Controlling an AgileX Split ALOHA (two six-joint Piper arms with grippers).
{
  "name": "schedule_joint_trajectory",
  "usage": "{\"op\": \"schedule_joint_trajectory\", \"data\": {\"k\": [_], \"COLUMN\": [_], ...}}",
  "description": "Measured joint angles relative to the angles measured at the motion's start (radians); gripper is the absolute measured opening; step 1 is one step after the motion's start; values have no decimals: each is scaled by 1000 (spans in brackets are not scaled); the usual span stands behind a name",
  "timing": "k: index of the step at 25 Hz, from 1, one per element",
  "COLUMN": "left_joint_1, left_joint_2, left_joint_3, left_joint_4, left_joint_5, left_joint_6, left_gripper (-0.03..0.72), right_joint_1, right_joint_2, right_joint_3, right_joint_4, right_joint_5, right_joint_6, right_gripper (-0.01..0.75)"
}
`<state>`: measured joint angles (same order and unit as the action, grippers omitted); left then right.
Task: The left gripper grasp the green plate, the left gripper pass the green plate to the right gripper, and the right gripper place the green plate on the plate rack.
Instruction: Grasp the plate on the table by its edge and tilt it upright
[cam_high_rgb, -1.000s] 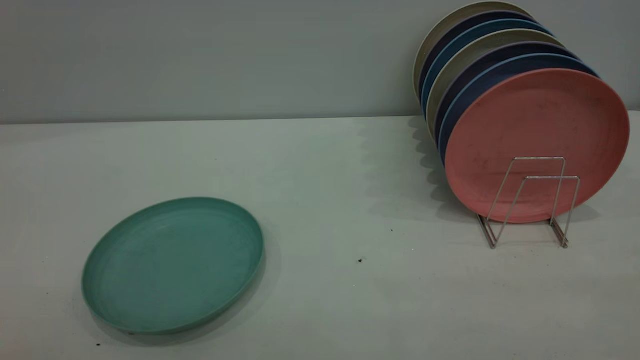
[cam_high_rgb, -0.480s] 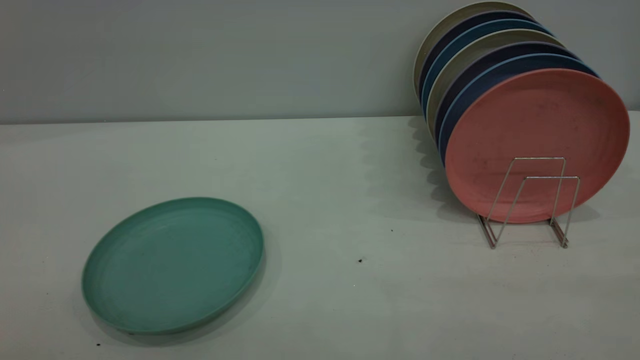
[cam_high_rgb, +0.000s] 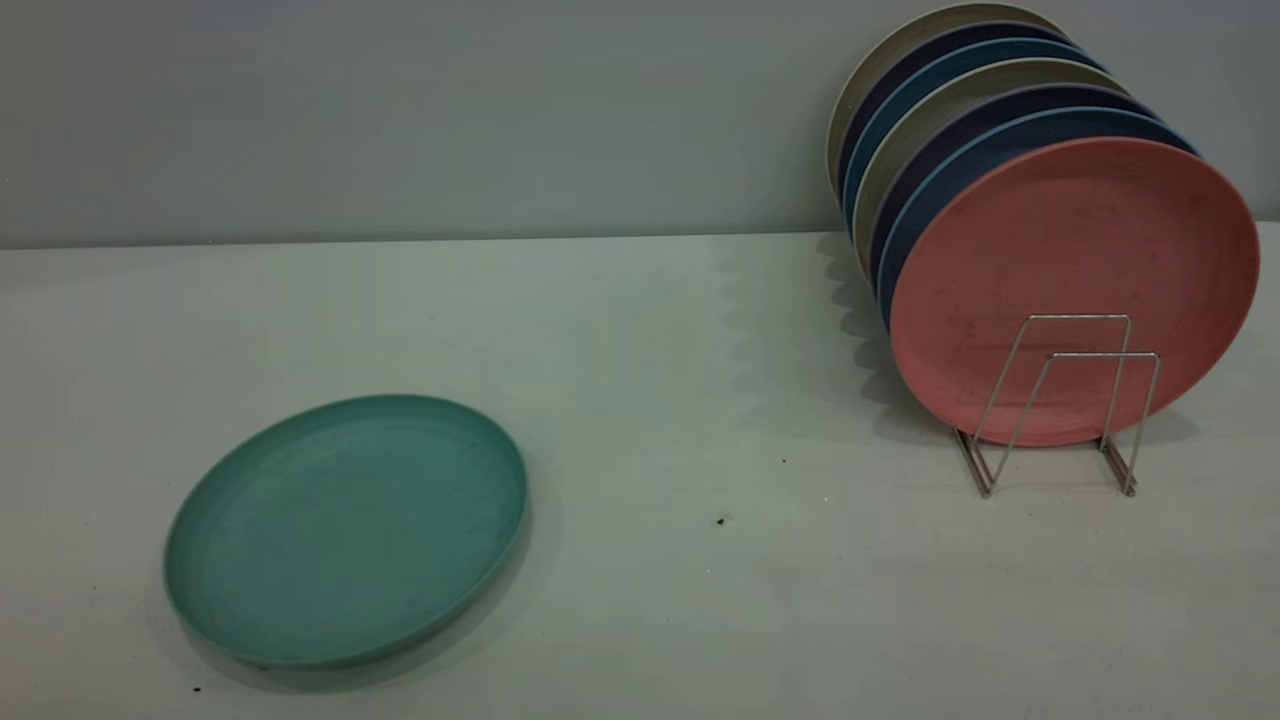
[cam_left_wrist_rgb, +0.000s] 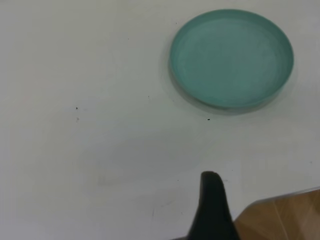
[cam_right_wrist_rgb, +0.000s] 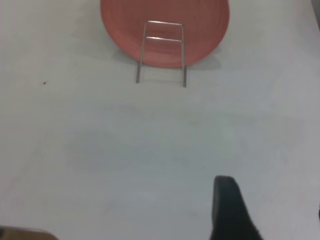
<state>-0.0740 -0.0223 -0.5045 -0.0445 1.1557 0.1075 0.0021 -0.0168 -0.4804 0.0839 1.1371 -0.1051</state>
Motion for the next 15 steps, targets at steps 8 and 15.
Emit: {"op": "schedule_joint_trajectory", "data": {"k": [8,15], "left_joint_1": [0,0], "left_joint_2": [0,52], "left_joint_3": [0,-34], "left_joint_4": [-6,23], "left_joint_5": [-3,-116], "left_joint_6": [0,-65], "left_gripper": [582,582], "right_joint_1": [0,0], "right_joint_2": [0,30], "right_joint_3": [0,-29], "right_joint_4": [0,0], "right_joint_5": [0,-21], "right_joint_6": [0,0], "right_gripper": [441,441]}}
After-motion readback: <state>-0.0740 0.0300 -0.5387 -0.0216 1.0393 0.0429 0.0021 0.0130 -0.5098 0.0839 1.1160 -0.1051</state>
